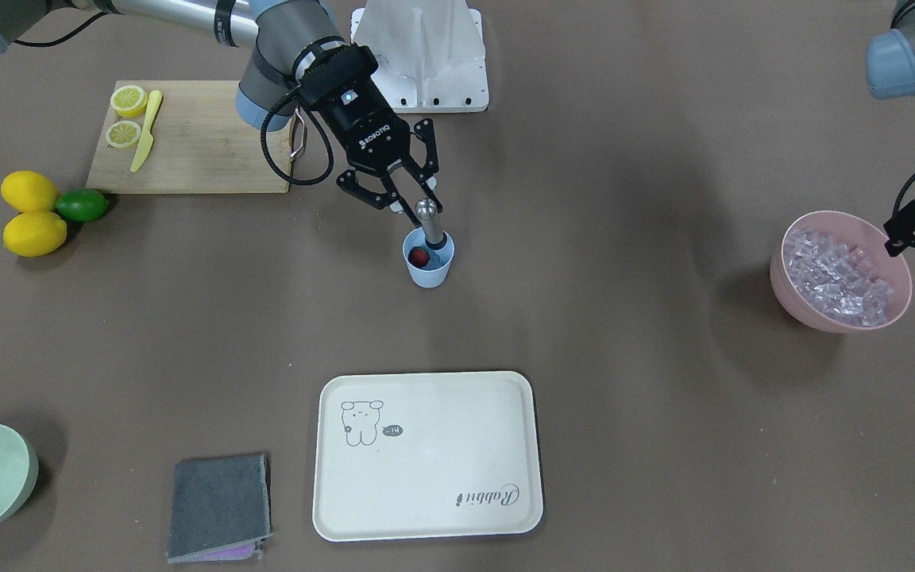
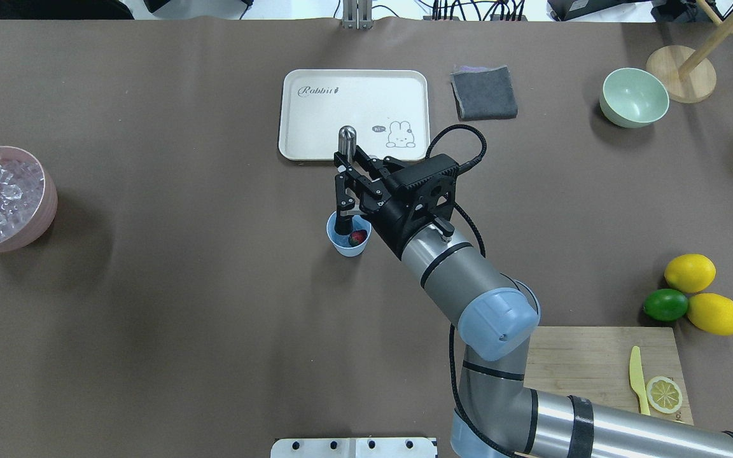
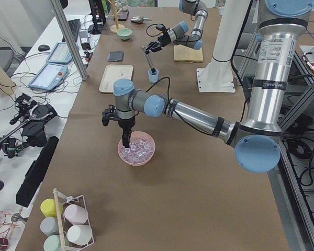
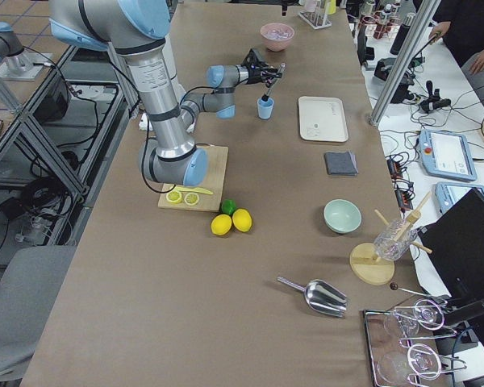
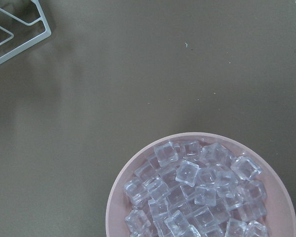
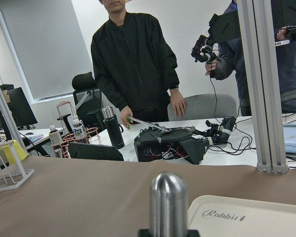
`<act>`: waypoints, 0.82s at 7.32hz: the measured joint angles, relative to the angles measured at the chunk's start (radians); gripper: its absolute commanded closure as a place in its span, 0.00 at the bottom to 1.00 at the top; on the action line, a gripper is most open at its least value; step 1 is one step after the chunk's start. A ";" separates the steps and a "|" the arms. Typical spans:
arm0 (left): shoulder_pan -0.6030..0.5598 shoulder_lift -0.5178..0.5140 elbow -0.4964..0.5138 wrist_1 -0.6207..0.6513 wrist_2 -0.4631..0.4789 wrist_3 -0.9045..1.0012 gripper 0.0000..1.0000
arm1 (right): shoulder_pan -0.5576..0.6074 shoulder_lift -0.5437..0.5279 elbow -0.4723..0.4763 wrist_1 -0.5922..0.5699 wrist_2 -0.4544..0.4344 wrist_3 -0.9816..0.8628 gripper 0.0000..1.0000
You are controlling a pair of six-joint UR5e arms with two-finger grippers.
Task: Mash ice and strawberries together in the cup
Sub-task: 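Lower the muddler into the light-blue cup and press down repeatedly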
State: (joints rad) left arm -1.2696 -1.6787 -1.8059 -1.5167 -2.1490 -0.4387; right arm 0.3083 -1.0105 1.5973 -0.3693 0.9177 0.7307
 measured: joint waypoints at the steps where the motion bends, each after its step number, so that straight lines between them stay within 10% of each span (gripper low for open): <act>1: 0.000 0.000 -0.001 0.001 0.000 0.000 0.02 | -0.007 -0.001 -0.010 0.001 -0.002 -0.009 1.00; 6: 0.000 0.000 -0.001 0.001 0.000 0.000 0.02 | -0.020 -0.001 -0.035 0.002 0.003 -0.016 1.00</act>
State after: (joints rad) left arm -1.2697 -1.6784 -1.8070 -1.5159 -2.1491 -0.4391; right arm 0.2885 -1.0114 1.5626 -0.3671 0.9207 0.7149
